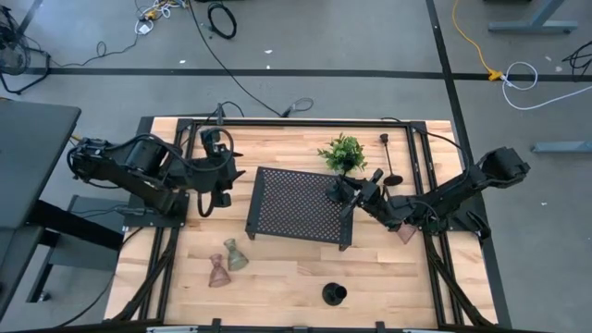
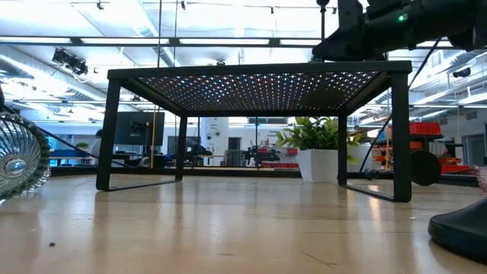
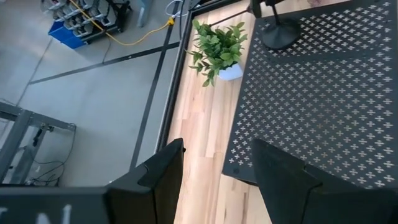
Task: Pick & Place candle stick holders
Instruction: Put the left black metal candle holder on the shelf, then put the top black metal candle holder on the shelf
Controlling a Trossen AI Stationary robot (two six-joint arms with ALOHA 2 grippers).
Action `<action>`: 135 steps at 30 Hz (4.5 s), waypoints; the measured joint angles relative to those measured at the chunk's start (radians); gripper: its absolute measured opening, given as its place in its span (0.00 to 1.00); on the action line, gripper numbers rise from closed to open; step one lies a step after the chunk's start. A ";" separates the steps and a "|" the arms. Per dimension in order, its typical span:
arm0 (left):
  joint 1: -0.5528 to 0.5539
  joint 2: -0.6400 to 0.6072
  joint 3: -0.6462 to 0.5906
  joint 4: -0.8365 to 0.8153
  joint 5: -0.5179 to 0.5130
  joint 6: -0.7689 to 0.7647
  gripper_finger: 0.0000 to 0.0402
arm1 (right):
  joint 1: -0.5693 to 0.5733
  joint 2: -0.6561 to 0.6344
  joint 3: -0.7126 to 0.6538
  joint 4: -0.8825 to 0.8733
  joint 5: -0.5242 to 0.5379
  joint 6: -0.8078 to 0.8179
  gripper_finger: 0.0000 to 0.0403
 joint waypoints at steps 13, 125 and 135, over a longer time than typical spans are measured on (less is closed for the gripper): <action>0.000 0.000 0.000 0.000 0.021 0.002 0.48 | 0.082 -0.070 0.000 0.033 0.085 -0.111 0.32; 0.007 0.001 0.000 0.001 0.036 0.006 0.48 | -1.145 -0.006 0.116 -1.349 -0.703 0.603 0.46; 0.007 0.001 0.000 0.001 0.037 0.005 0.48 | -1.143 -0.006 0.115 -1.352 -0.719 0.601 0.32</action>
